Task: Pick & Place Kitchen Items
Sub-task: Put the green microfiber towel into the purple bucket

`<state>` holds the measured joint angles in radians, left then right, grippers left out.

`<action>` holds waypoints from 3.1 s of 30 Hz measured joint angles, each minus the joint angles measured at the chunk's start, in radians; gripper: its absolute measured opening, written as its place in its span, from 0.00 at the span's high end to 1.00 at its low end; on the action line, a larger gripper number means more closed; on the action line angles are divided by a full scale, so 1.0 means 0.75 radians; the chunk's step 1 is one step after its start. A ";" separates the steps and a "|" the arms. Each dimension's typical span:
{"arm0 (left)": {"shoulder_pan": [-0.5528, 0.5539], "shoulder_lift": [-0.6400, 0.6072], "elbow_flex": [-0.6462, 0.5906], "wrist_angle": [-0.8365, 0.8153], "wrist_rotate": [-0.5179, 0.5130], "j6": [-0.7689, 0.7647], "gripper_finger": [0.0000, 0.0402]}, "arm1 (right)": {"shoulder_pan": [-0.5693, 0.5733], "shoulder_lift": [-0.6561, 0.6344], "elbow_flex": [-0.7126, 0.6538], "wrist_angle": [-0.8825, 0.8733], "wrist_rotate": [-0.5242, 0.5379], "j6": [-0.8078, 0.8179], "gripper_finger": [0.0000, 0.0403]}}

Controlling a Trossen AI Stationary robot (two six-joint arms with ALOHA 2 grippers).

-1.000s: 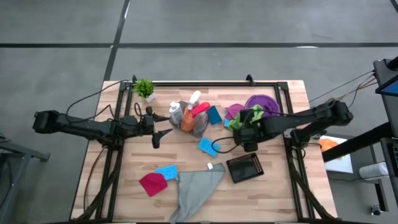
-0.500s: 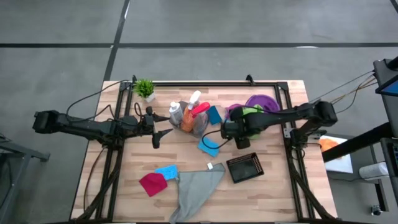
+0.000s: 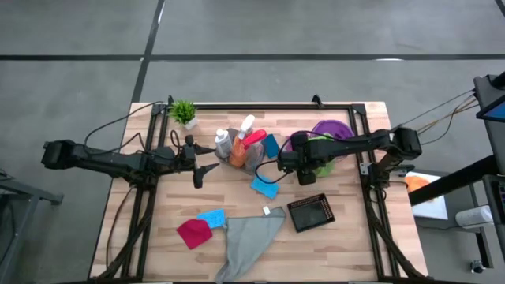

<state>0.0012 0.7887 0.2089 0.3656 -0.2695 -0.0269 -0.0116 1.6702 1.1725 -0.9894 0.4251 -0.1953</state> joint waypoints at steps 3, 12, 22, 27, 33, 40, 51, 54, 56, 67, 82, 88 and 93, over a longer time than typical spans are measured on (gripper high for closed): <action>0.000 0.000 0.000 0.000 0.000 0.000 0.34 | 0.001 0.010 0.000 -0.024 -0.003 -0.011 0.54; 0.000 0.000 0.000 0.000 0.000 0.000 0.34 | 0.007 -0.019 0.000 -0.069 -0.023 -0.028 0.94; 0.000 0.000 0.000 0.000 0.000 0.000 0.34 | 0.067 -0.289 0.105 -0.062 0.080 0.014 0.96; 0.000 0.001 0.000 0.000 0.000 -0.001 0.34 | 0.075 -0.481 0.187 -0.130 0.252 0.075 0.96; 0.000 0.001 0.000 0.000 0.000 0.000 0.34 | 0.074 -0.658 0.286 -0.328 0.584 0.179 0.96; 0.000 0.001 0.000 0.000 0.000 0.000 0.34 | 0.073 -0.758 0.388 -0.419 0.846 0.181 0.96; 0.000 0.001 0.000 0.000 0.000 -0.001 0.34 | -0.028 -0.707 0.463 -0.750 0.484 0.417 0.96; 0.000 0.001 0.000 0.000 0.000 0.000 0.34 | -0.077 -0.688 0.411 -0.770 0.418 0.494 0.96; 0.000 0.001 0.000 -0.001 0.000 0.000 0.34 | -0.103 -0.684 0.363 -0.776 0.370 0.507 0.96; 0.000 0.001 0.000 0.000 0.000 0.000 0.34 | -0.293 -0.649 -0.064 -0.566 0.108 0.464 0.96; 0.000 0.001 0.000 0.001 0.000 -0.001 0.34 | -0.450 -0.570 -0.377 -0.216 -0.075 0.327 0.96; 0.000 0.001 0.000 0.001 0.000 -0.001 0.34 | -0.454 -0.629 -0.359 -0.182 -0.069 0.402 0.95; 0.000 0.001 0.000 0.001 0.000 -0.001 0.34 | -0.453 -0.693 -0.323 -0.180 -0.022 0.440 0.82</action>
<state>0.0010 0.7891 0.2089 0.3660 -0.2695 -0.0273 -0.3515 1.1502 0.9301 -1.1245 0.4084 0.1345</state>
